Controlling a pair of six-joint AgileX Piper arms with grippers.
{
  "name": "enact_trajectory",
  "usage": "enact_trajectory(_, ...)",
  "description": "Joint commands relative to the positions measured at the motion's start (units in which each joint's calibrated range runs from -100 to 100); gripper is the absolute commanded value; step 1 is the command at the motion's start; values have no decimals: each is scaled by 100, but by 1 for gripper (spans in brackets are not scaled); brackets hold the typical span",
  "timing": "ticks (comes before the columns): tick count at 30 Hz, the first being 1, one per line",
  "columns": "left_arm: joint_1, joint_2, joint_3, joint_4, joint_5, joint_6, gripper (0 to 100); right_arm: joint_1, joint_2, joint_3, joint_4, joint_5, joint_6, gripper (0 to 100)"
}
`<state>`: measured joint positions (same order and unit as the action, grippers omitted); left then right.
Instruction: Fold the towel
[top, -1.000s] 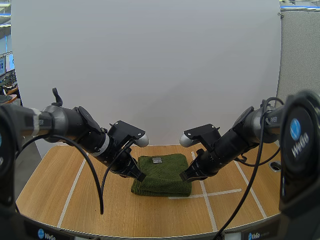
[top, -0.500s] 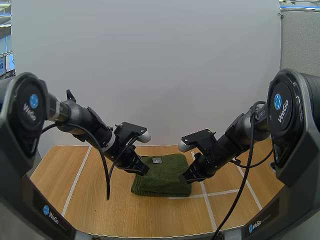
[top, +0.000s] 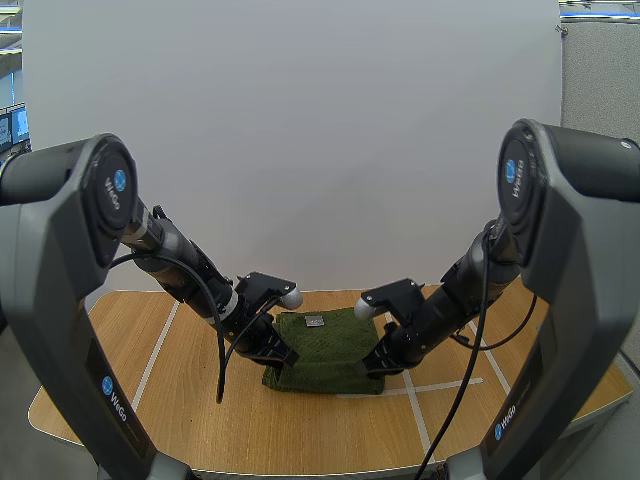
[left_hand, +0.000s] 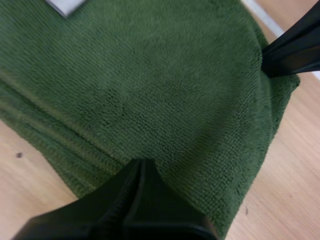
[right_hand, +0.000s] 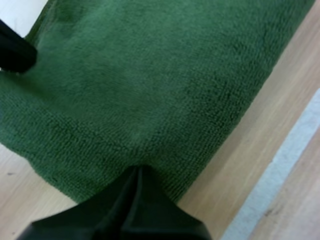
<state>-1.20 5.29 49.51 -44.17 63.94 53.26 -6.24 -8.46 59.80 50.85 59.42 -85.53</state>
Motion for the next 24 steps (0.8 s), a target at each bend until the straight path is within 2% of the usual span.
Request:
enact_trajectory(1,-19,571,-33,-185,-202,152,0,8,644,-13,155,-210,-242,0)
enact_trajectory(8,-19,425,-33,-185,23,149,0,8,479,-13,144,146,-242,0)
enact_trajectory(17,2,-1074,-33,-79,438,-15,0,8,-916,-13,88,519,-56,0)
enact_trajectory(20,2,-1379,-33,-92,699,-15,0,8,-1117,-13,56,519,-44,0)
enact_trajectory(24,2,-1464,-284,-91,469,-135,0,8,-1157,-208,91,519,61,0)
